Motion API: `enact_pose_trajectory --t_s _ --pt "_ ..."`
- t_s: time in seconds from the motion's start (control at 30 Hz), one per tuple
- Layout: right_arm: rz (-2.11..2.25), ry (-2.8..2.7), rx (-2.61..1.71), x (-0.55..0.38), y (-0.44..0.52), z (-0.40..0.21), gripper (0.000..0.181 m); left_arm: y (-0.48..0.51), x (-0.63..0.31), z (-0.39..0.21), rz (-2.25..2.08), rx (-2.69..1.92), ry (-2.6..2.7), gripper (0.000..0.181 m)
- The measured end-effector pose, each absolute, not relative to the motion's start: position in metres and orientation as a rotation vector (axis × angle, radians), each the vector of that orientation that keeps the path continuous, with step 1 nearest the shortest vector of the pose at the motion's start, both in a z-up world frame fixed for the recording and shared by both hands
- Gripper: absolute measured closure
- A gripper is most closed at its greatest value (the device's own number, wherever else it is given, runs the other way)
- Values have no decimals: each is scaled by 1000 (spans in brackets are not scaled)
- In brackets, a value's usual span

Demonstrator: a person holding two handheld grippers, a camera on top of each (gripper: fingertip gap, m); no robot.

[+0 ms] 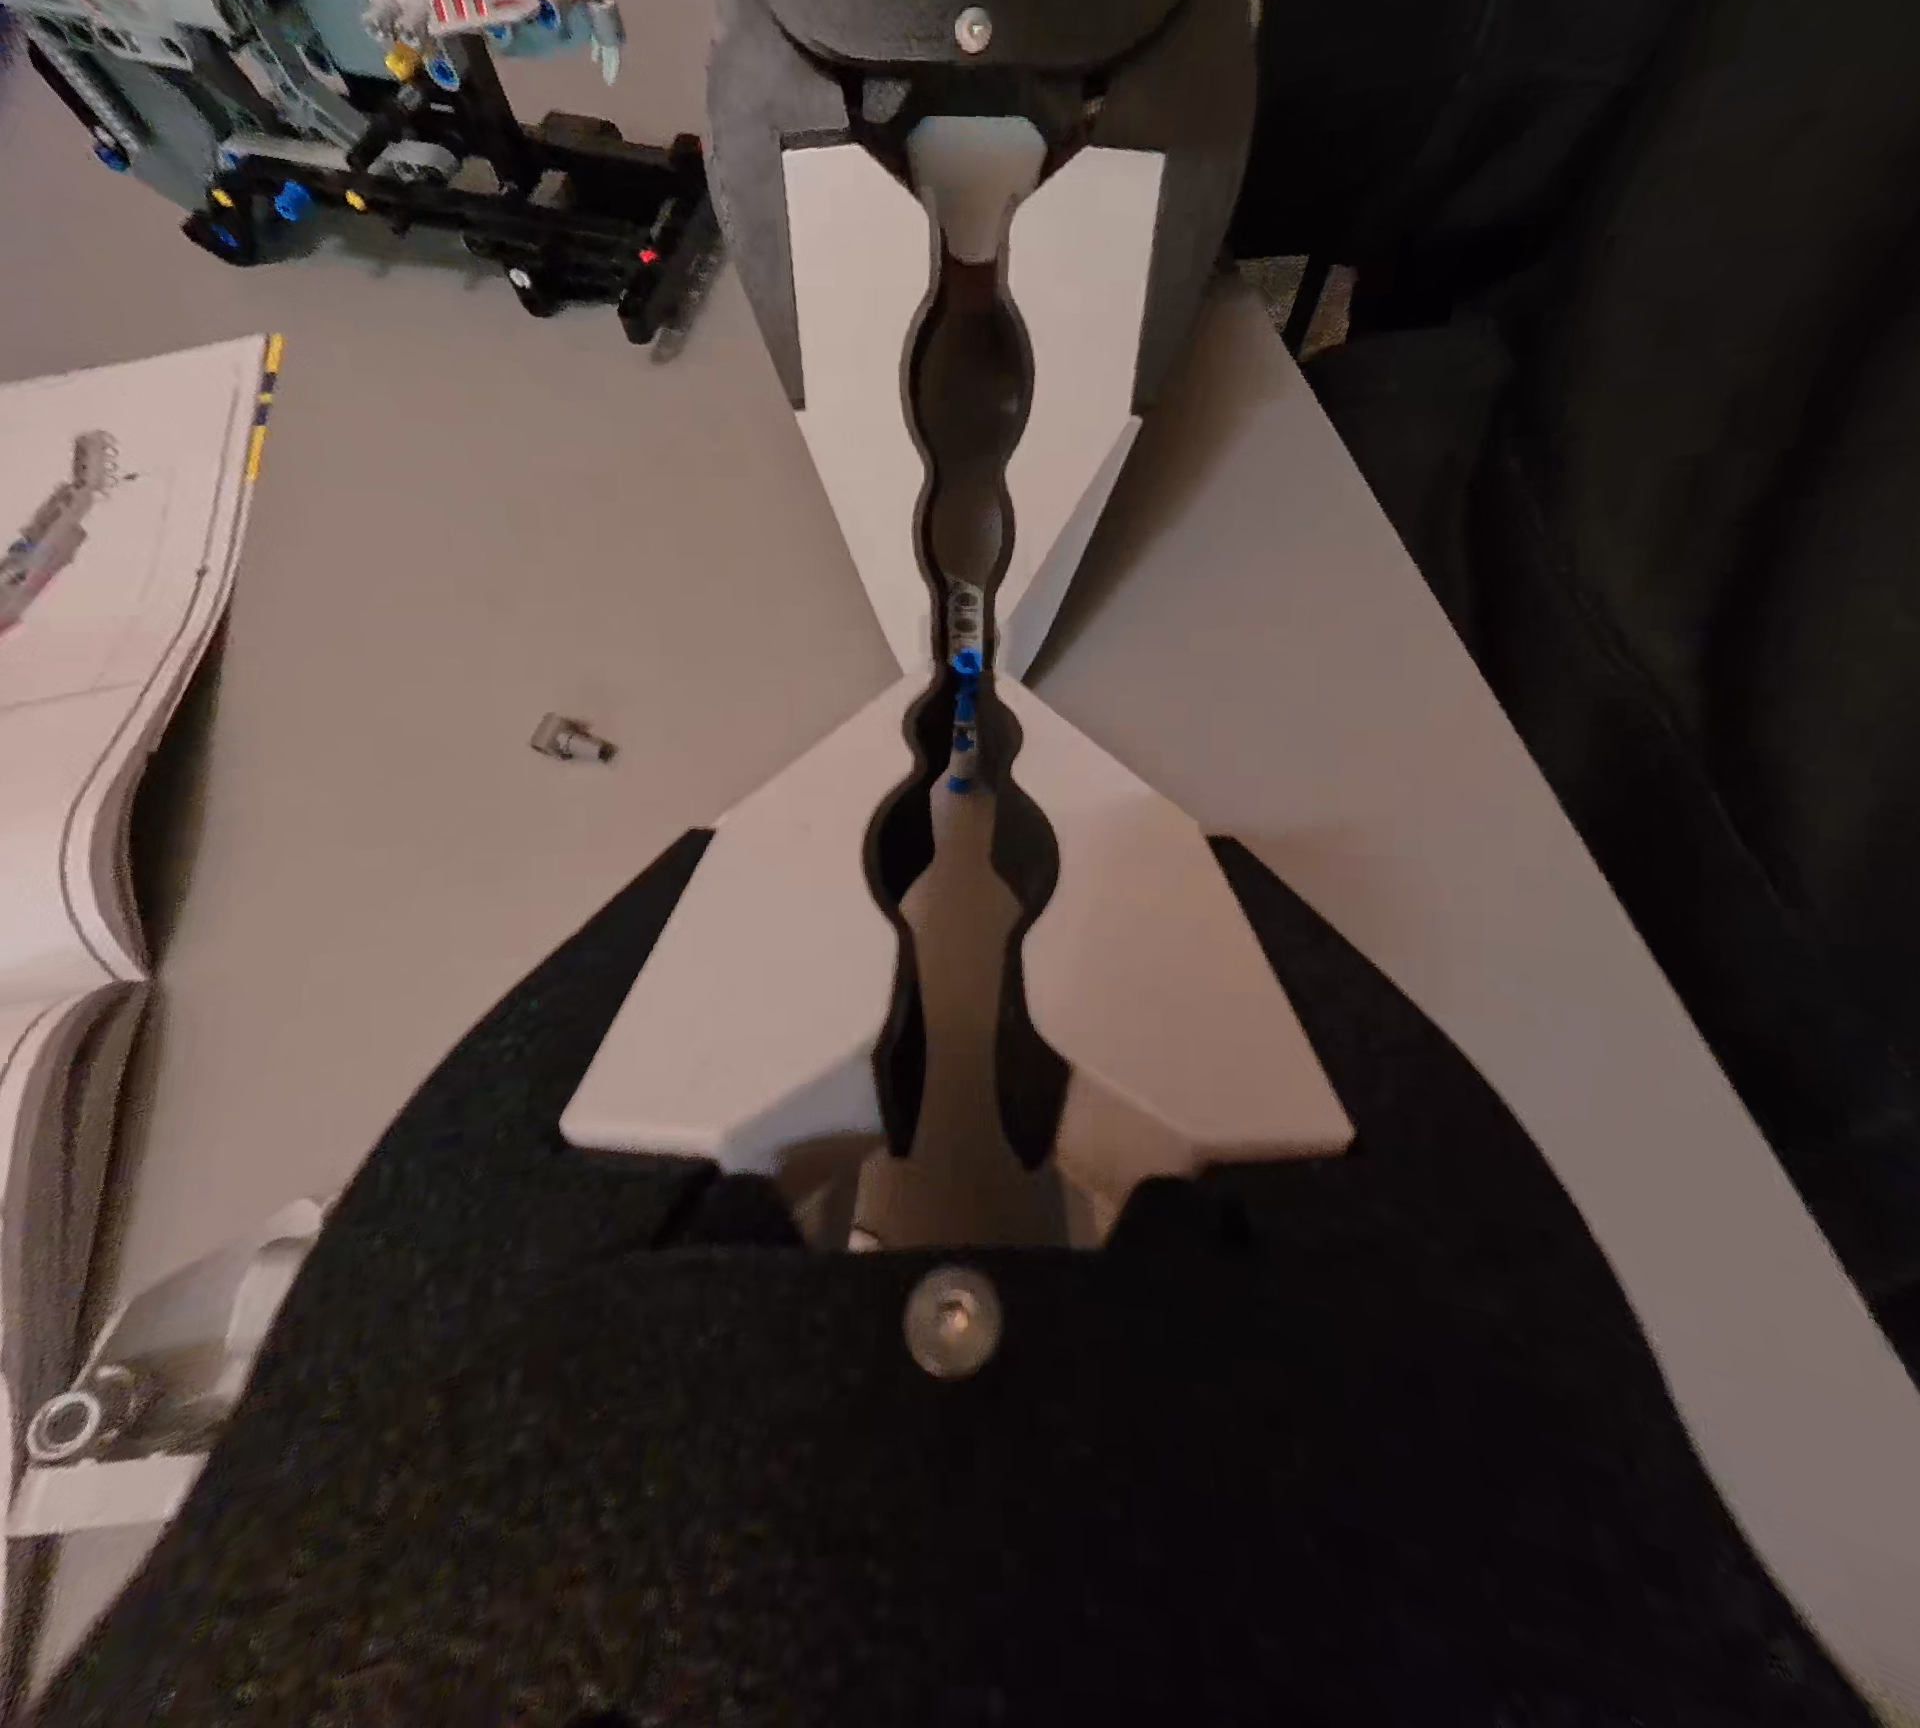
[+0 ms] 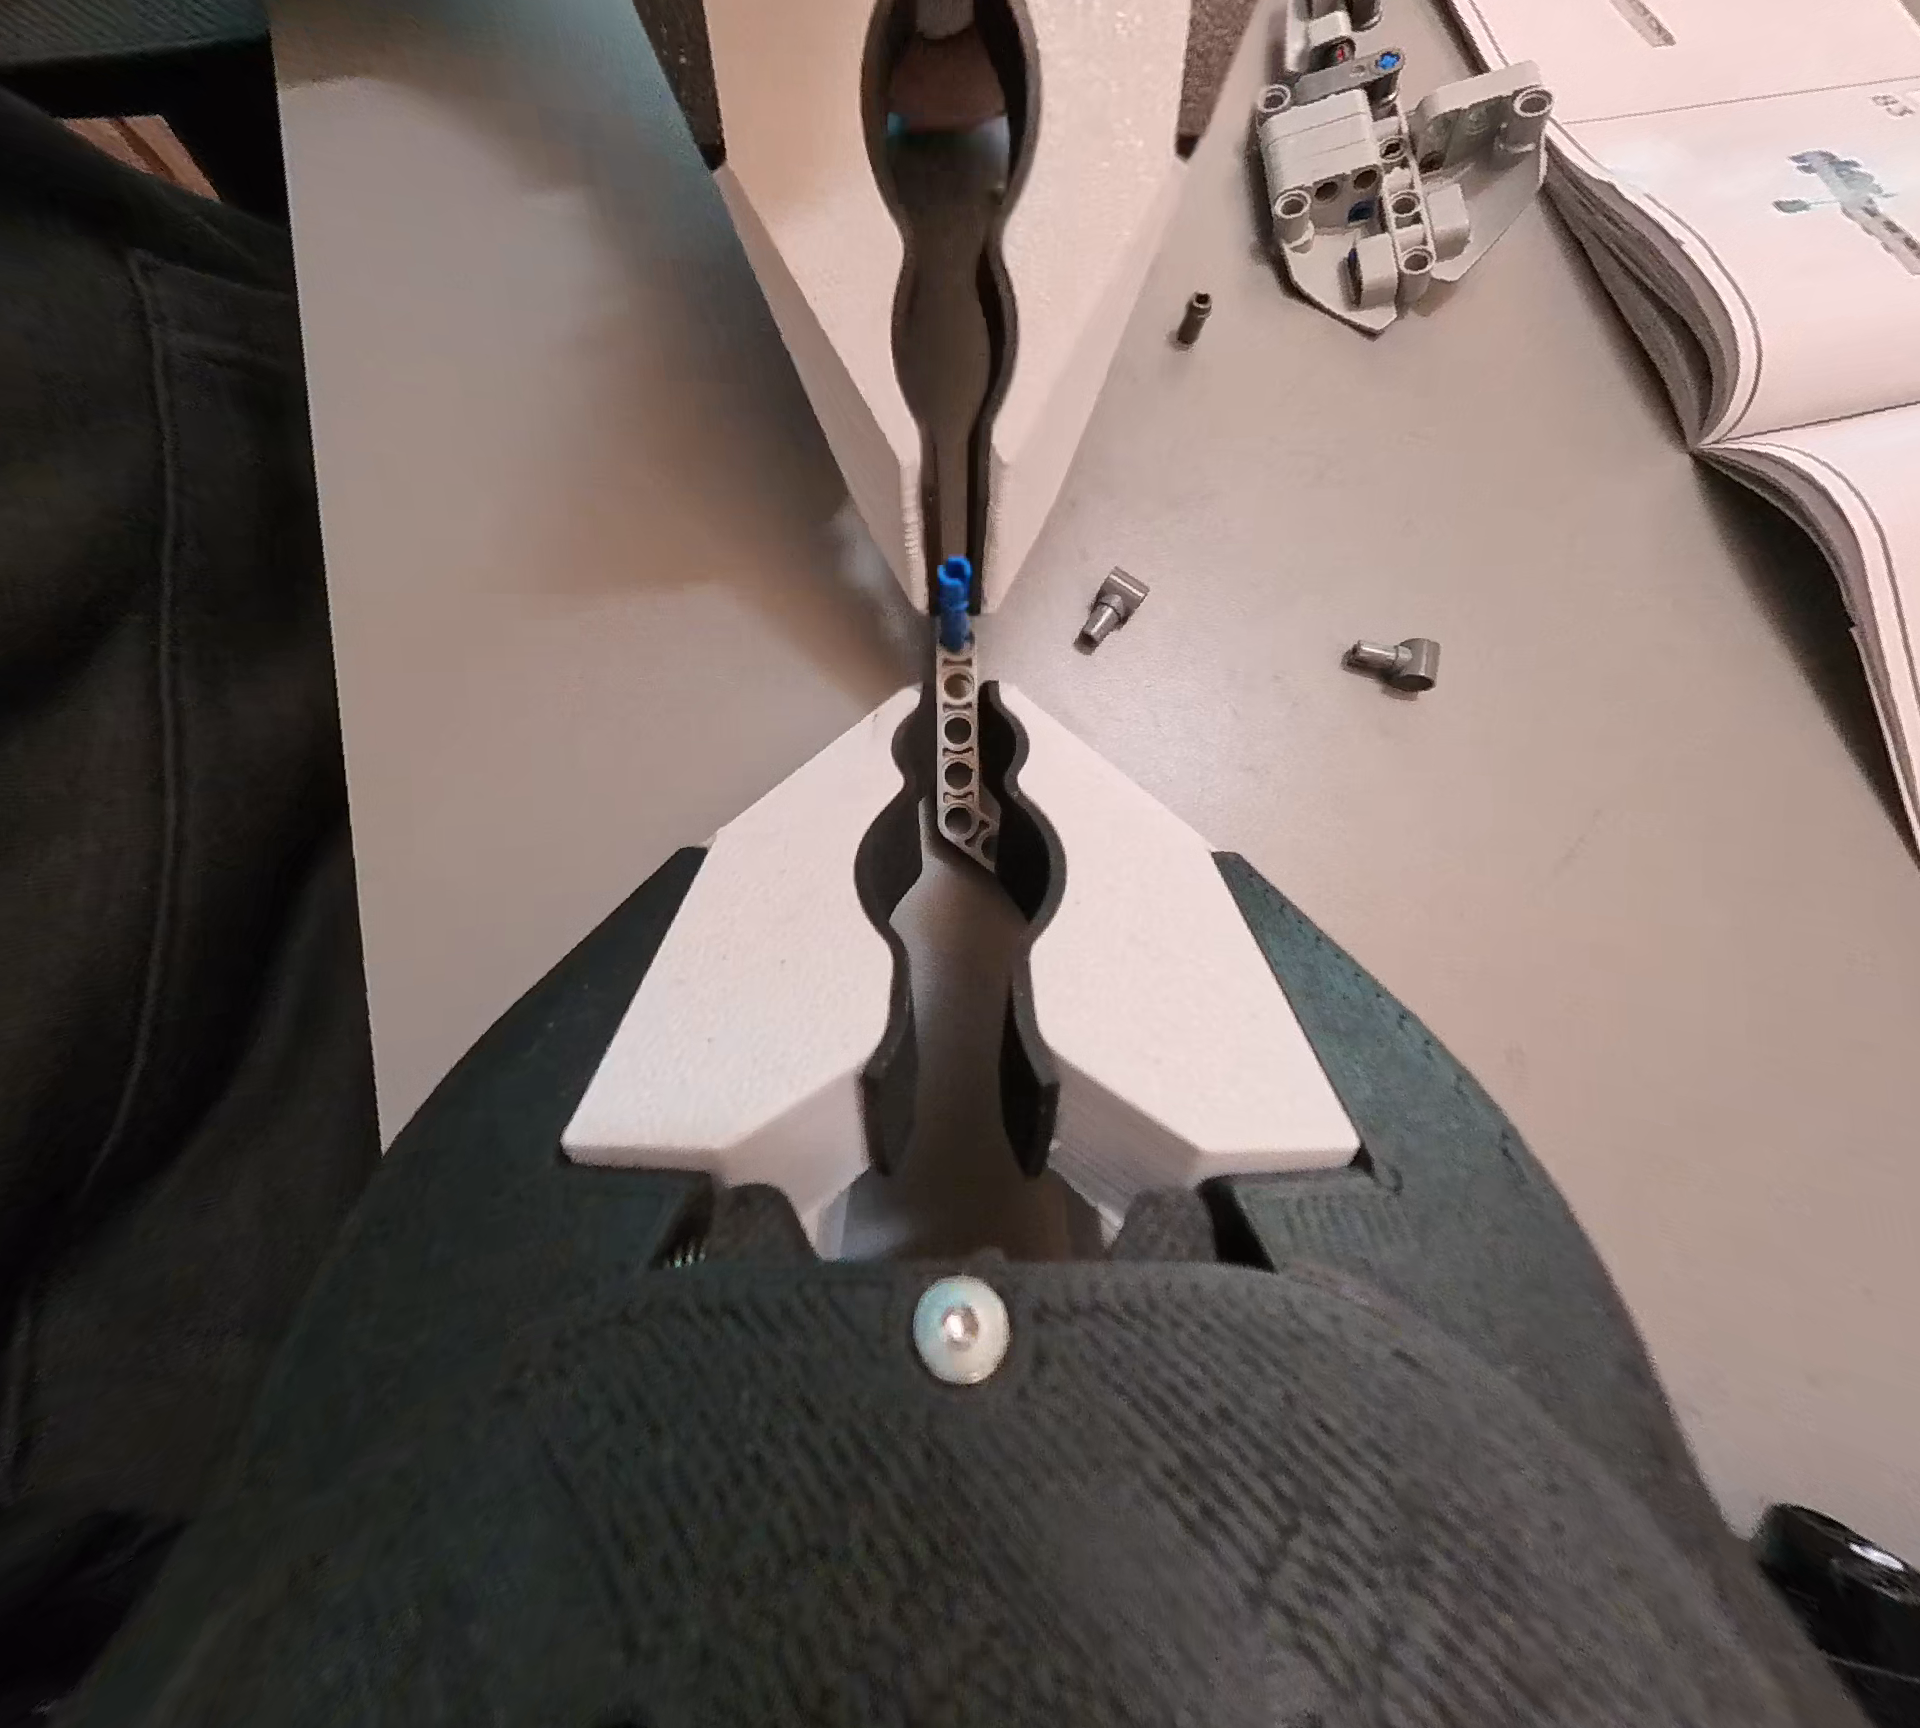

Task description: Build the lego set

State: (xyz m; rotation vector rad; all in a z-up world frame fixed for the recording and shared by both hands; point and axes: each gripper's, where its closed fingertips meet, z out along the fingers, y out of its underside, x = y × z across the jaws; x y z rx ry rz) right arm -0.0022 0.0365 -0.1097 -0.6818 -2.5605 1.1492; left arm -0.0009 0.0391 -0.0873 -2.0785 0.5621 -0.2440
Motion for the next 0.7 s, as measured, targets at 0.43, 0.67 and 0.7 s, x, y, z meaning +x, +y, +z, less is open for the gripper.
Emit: enact_pose_trajectory --t_s 0.43,0.67,0.7 --pt "1157 -2570 -691 -2 37 -110 175 42 1 -89 -171 -2084 639 179" --pt "1160 -2574 -694 -2 36 -110 175 47 5 -94 -140 -2138 671 179" --pt "1158 -2570 -692 -2 37 -110 175 47 4 -93 -172 -2138 645 180"
